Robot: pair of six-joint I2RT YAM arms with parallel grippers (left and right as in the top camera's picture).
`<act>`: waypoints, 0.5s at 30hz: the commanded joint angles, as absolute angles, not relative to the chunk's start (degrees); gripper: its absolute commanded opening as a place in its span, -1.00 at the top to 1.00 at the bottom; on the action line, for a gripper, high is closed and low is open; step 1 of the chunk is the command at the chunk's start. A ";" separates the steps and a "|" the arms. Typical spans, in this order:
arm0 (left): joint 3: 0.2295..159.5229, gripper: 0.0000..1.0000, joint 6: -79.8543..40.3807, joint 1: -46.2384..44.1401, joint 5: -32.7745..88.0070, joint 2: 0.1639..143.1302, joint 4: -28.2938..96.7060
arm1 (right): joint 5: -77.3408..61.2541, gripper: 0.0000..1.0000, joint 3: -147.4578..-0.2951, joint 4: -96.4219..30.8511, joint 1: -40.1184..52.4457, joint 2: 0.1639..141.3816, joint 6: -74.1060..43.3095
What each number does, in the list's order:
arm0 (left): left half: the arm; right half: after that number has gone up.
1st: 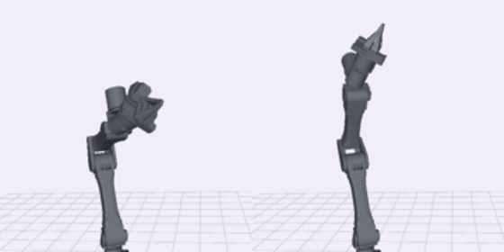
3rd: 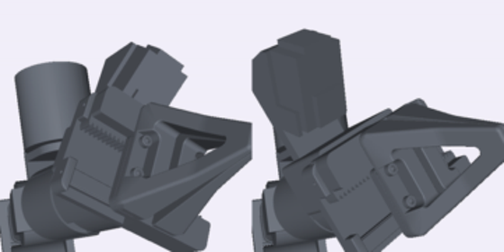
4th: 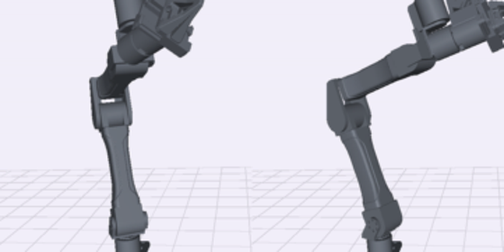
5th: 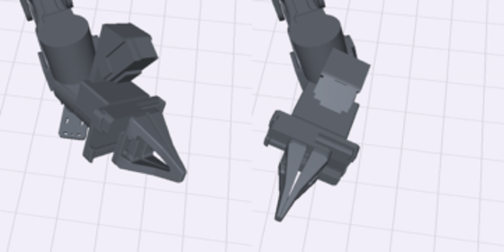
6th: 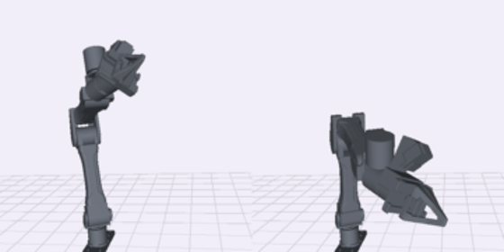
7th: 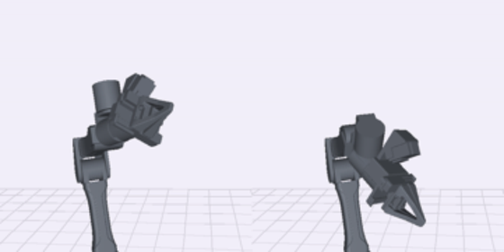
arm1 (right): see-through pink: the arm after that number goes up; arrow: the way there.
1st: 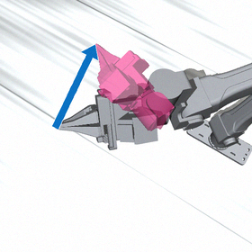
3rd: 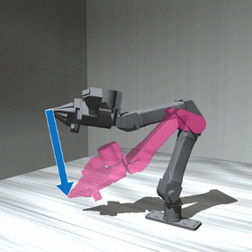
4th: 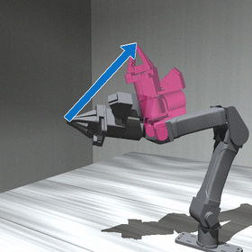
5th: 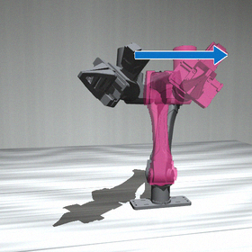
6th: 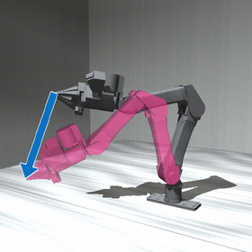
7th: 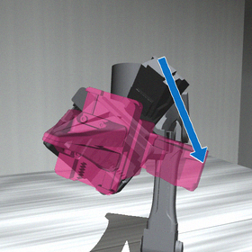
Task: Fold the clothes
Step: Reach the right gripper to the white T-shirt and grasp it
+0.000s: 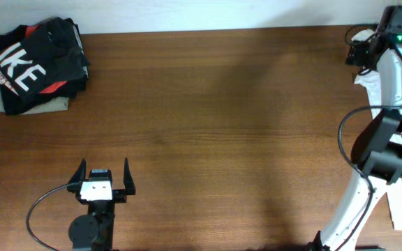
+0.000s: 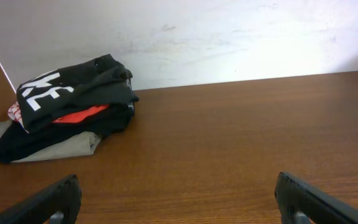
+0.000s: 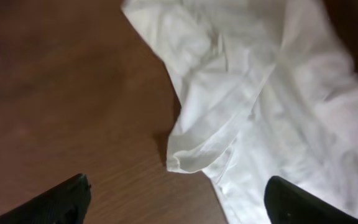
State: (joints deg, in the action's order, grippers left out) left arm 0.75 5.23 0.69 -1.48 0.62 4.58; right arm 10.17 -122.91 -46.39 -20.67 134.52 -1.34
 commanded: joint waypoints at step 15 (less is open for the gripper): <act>0.54 -0.98 6.31 0.36 -0.84 0.34 4.78 | 5.15 0.00 -124.29 -43.05 -23.33 144.18 -3.73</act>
